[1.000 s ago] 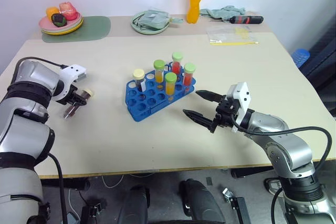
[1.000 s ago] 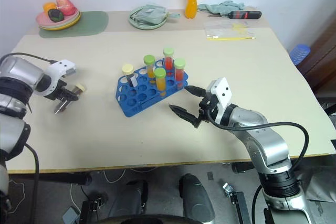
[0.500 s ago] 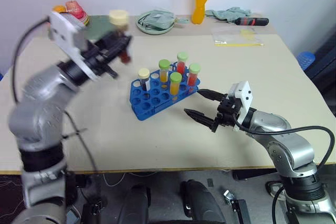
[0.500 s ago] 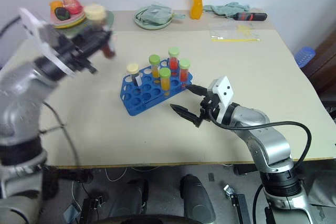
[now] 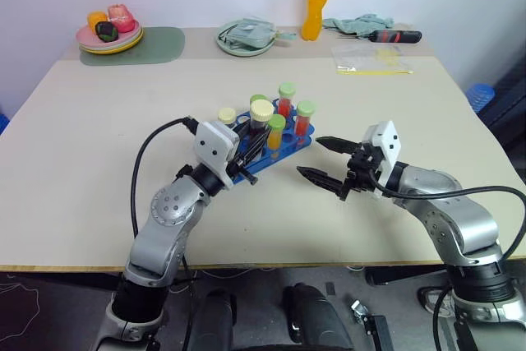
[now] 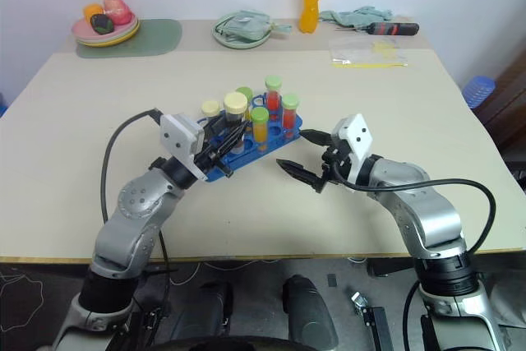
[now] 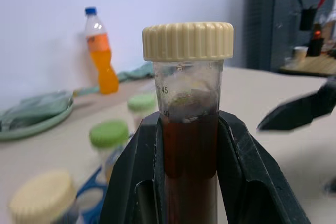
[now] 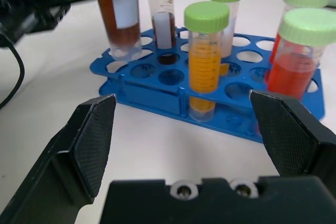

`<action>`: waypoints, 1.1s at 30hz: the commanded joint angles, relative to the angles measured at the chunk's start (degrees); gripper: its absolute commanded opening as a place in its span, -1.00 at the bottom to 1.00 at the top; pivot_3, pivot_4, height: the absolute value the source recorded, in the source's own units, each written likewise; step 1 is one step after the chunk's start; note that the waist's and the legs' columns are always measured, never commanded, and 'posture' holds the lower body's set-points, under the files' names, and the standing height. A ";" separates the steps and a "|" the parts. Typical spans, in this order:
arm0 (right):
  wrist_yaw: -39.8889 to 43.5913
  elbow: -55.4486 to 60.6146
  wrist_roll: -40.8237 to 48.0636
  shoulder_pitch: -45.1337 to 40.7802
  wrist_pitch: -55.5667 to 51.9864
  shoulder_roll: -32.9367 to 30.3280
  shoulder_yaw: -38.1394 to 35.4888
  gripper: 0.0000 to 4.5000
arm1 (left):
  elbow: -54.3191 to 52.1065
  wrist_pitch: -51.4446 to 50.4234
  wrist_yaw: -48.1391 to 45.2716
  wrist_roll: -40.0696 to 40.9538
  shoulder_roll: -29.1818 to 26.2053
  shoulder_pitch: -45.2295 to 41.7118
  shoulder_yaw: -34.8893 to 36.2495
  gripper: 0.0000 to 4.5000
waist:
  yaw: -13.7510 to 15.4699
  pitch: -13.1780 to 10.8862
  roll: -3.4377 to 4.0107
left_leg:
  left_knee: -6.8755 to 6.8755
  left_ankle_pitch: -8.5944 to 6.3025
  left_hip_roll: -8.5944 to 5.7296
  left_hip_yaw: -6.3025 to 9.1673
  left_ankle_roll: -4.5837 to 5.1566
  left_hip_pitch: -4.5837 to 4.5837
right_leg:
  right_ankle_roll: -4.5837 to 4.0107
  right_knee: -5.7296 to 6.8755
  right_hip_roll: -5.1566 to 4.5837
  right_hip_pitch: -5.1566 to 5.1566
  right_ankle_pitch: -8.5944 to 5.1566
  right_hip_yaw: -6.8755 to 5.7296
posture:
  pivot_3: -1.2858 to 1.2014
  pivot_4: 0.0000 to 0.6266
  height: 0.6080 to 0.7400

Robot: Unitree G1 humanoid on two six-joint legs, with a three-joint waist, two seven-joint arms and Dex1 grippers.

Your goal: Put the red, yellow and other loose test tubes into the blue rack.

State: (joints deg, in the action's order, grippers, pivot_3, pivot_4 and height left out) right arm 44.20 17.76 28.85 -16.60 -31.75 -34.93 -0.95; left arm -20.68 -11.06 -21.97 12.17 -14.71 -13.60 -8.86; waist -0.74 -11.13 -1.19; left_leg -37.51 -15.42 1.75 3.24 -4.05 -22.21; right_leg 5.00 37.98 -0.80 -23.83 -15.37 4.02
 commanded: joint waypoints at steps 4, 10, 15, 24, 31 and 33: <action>-0.57 4.02 0.78 1.92 0.08 -0.93 -2.64 1.00 | 4.80 4.45 -0.81 0.41 1.40 -0.47 3.06 -0.67 | -0.18 0.00 0.00 | -0.01 -0.02 0.00 0.00 0.04 0.00 | 0.00 0.00 0.01 0.00 0.00 0.00 | 0.03 -0.52 1.00; -0.79 4.51 0.74 1.95 -0.44 -0.81 -2.75 1.00 | 10.58 6.59 -2.09 -0.53 2.22 -2.83 2.49 -0.67 | -0.07 0.00 0.01 | -0.02 -0.03 0.00 0.00 0.05 0.01 | 0.00 0.00 0.01 0.02 0.00 -0.01 | 0.03 -0.52 1.00; -0.63 4.20 0.65 1.67 -0.40 -0.83 -2.82 1.00 | 11.87 7.83 -2.24 -1.64 2.05 -3.03 1.91 -0.67 | -0.14 0.01 0.01 | -0.01 -0.03 0.01 0.01 0.06 0.02 | 0.00 0.00 0.02 0.02 0.00 -0.01 | 0.03 -0.52 1.00; -0.74 4.22 0.45 2.07 -0.10 -0.31 -2.36 1.00 | 9.67 7.20 -2.38 -1.94 1.06 -0.15 2.48 -0.67 | -0.19 0.01 0.02 | -0.01 -0.03 0.01 0.01 0.06 0.03 | 0.00 0.00 0.02 0.03 0.00 0.00 | 0.03 -0.52 1.00; -0.65 4.30 0.41 2.12 -0.06 -0.09 -1.87 1.00 | 11.08 8.16 -1.89 -2.51 1.15 -0.65 2.74 -0.67 | -0.13 0.01 0.02 | -0.01 -0.04 0.01 0.01 0.06 0.04 | 0.00 0.00 0.02 0.05 0.00 -0.01 | 0.03 -0.52 1.00; -0.66 4.48 0.49 2.14 -0.16 -0.04 -1.81 1.00 | 11.99 8.78 -1.68 -2.84 1.43 -1.18 2.77 -0.67 | -0.13 0.01 0.02 | -0.01 -0.04 0.01 0.01 0.06 0.04 | 0.00 0.00 0.02 0.05 0.00 -0.01 | 0.03 -0.52 1.00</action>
State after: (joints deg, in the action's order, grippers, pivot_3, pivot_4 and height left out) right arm 43.51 20.10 28.91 -14.44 -32.29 -34.93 -2.36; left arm -9.29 -2.87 -23.65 10.37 -13.33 -14.46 -6.29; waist -0.87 -11.12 -1.17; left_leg -37.51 -15.46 1.76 3.25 -3.99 -22.17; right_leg 5.00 37.98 -0.79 -23.78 -15.37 4.01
